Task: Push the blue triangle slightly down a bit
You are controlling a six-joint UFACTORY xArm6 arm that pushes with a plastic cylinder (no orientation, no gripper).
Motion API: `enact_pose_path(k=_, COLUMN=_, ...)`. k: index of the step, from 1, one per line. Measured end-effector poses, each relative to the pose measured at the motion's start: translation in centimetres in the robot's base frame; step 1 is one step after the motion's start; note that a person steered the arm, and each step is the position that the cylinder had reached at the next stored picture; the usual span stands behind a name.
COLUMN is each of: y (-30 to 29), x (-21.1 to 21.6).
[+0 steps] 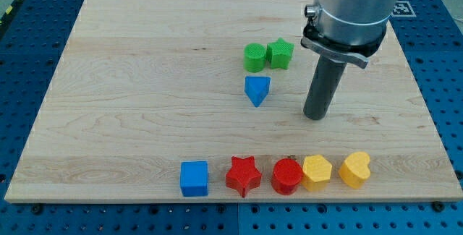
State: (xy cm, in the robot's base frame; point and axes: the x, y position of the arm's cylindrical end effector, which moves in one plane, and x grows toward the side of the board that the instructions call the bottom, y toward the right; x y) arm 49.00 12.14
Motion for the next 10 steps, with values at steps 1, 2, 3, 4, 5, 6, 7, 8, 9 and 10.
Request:
enact_pose_path(k=1, y=-0.7, x=-4.4)
enact_pose_path(k=2, y=-5.6, x=-4.8)
enact_pose_path(k=3, y=-8.9, x=-4.8)
enact_pose_path(k=4, y=-10.5, x=-4.7)
enact_pose_path(k=5, y=-10.5, x=-4.1)
enact_pose_path(k=6, y=-10.5, x=-4.0)
enact_pose_path(k=7, y=-11.6, x=-3.1)
enact_pose_path(k=8, y=-13.2, x=-2.8)
enact_pose_path(k=9, y=-15.3, x=-2.5)
enact_pose_path(k=10, y=-16.0, x=-2.3)
